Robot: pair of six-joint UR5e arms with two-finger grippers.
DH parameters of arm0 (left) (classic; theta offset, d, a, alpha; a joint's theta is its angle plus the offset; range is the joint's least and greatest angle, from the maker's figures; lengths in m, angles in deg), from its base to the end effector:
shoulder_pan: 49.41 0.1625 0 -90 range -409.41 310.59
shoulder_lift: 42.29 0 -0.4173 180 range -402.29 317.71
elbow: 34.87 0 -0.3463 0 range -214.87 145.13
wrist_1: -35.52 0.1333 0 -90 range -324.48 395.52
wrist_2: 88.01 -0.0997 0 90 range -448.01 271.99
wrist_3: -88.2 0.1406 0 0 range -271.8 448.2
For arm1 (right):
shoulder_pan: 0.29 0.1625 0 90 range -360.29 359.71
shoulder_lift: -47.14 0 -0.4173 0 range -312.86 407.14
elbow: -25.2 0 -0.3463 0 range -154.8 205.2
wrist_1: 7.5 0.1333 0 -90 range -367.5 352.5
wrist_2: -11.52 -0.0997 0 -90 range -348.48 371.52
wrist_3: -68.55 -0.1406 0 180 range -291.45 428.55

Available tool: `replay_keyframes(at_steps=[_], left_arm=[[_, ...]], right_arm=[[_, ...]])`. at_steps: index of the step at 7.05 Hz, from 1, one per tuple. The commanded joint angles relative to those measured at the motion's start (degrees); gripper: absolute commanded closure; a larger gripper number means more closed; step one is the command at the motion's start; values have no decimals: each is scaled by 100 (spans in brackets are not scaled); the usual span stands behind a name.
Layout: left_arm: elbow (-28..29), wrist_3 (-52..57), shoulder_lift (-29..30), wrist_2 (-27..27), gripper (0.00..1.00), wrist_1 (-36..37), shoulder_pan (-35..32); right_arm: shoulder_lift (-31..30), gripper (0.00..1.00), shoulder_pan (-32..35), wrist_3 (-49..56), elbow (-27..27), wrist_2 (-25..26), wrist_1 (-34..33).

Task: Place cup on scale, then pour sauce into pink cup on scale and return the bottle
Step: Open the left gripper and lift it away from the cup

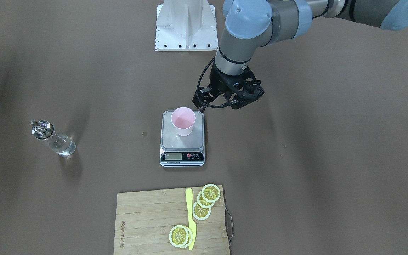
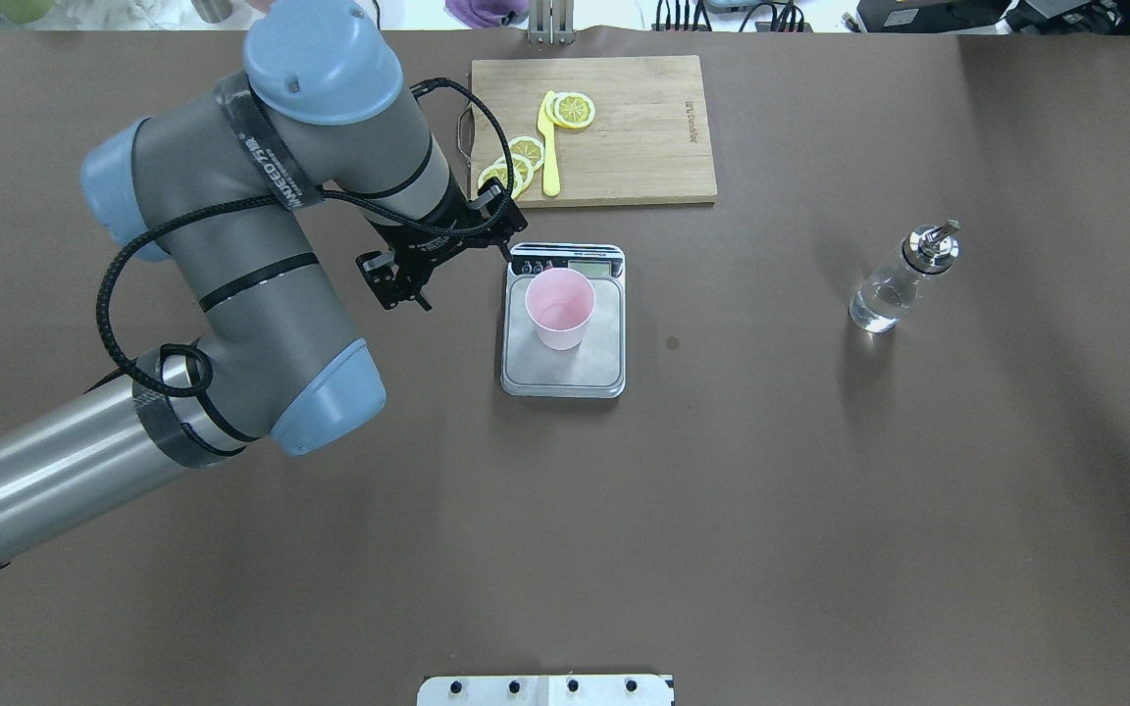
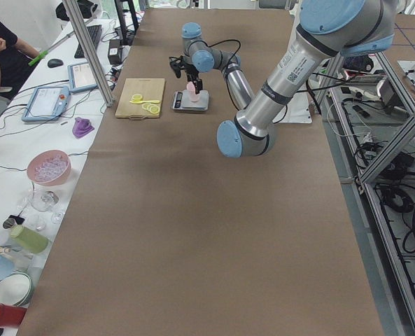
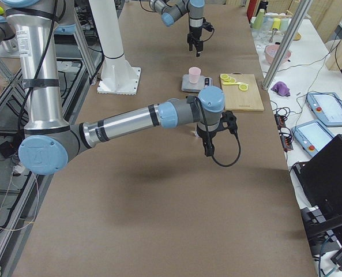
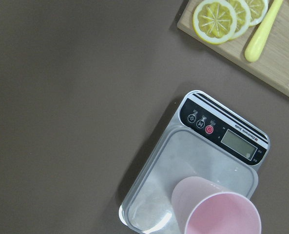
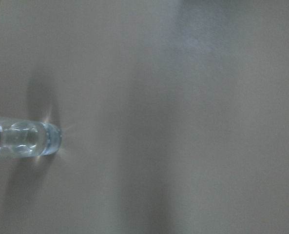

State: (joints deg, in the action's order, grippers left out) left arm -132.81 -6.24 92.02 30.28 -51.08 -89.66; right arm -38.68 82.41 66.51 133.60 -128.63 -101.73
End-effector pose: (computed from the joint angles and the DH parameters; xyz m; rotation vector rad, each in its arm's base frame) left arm 0.4624 -0.4788 0.1937 -0.1860 0.9461 -0.5093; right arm -0.0350 -0.4726 0.4998 0.2282 -0.8904 -0.2254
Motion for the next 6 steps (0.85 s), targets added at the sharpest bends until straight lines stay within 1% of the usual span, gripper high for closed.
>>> replay_keyframes(at_steps=[1,2,3,4,5,6], left_arm=[[-556,74,-456,-8,1,38,-245],[-733,179,-615,-8,1,47,-316],[-778,241,-617,-8,1,151,-325],[-822,242,-617,-8,1,213,-334],[-832,250,-634,-8,1,214,-404],[-823,250,-643,-8,1,214,-404]], right_arm=[[206,0,-158,-24,776,-213,2],[276,0,-158,-24,1187,-101,-7],[346,0,-471,-33,1322,718,-7],[347,0,-718,-76,1419,787,2],[347,0,-947,-94,1498,692,2],[286,0,-1201,-782,1656,865,37]])
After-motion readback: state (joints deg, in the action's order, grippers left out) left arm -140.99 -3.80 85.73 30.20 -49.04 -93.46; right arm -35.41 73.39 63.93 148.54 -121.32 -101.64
